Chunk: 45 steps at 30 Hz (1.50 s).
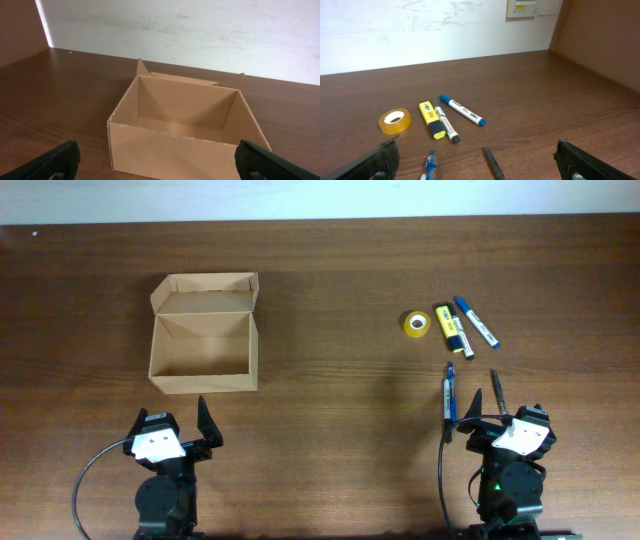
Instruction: Pack container
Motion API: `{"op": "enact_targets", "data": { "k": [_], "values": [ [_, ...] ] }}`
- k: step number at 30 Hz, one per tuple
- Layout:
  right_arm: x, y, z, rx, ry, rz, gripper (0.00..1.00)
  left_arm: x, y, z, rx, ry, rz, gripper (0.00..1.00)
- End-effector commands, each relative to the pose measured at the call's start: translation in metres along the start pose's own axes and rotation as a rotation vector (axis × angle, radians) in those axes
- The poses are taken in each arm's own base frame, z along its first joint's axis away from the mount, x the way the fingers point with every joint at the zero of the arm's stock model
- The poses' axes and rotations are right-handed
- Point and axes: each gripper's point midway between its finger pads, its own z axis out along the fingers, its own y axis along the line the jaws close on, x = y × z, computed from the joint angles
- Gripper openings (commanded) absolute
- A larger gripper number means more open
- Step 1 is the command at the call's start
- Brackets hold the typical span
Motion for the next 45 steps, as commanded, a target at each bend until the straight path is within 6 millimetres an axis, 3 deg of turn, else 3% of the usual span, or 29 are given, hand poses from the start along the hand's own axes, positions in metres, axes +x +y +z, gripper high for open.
{"op": "enact_targets", "data": {
  "k": [1,37,41,45],
  "values": [
    [0.002,-0.004,0.0,0.02,0.0,0.005,0.99,0.001,0.002,0.0,-0.009,-0.003,-0.003,1.0],
    [0.002,-0.004,0.0,0.02,0.0,0.005,0.99,0.001,0.002,0.0,-0.007,-0.003,-0.003,1.0],
    [0.002,-0.004,0.0,0.02,0.0,0.005,0.99,0.001,-0.002,0.0,0.018,0.0,-0.003,1.0],
    [0.002,-0.004,0.0,0.02,0.0,0.005,0.99,0.005,-0.02,-0.003,0.117,0.043,0.003,1.0]
  ]
}}
